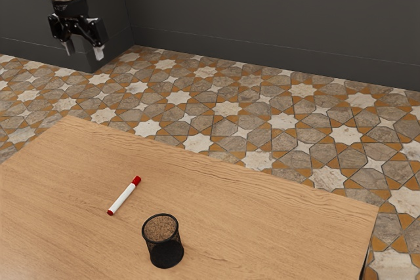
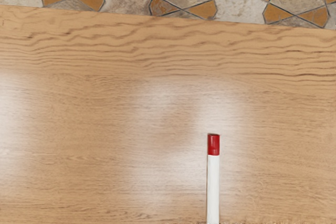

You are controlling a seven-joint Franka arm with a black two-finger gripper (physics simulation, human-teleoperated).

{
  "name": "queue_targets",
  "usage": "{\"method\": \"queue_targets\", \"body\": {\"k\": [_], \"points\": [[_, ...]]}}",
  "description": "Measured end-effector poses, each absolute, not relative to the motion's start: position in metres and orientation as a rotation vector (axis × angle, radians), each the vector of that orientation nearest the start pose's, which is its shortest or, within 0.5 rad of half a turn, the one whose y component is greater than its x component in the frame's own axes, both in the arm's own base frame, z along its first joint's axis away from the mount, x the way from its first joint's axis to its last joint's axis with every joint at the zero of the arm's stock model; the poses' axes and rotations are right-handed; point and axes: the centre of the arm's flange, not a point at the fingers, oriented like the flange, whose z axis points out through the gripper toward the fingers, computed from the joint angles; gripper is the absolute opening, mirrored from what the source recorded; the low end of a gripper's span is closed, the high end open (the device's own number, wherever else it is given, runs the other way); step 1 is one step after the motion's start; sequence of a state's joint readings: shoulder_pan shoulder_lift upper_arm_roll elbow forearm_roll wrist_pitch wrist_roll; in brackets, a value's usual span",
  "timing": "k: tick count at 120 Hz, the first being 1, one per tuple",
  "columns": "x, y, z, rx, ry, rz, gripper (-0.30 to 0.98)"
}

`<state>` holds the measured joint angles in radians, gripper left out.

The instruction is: Put the marker into the pen holder.

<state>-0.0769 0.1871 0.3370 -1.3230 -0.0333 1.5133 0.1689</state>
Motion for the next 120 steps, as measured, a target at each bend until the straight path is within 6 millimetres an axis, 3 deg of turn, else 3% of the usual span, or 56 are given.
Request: {"method": "queue_targets", "body": {"k": [21,33,39,53,74,92,100,120], "points": [[0.590,0.128,0.634,-3.113,-0.039,-0.010,0.66],[0.600,0.115,0.637,-3.106,0.033,-0.052,0.66],[0.621,0.106,0.607,-3.096,0.070,0.008,0.66],[0.661,0.121,0.501,-3.076,0.063,0.222,0.66],[0.664,0.129,0.413,-3.082,0.098,0.336,0.66],[0.654,0.131,0.369,-3.101,0.130,0.339,0.66],[0.640,0.133,0.353,-3.113,0.137,0.345,0.66],[0.615,0.120,0.340,-3.125,0.233,0.276,0.66]]}}
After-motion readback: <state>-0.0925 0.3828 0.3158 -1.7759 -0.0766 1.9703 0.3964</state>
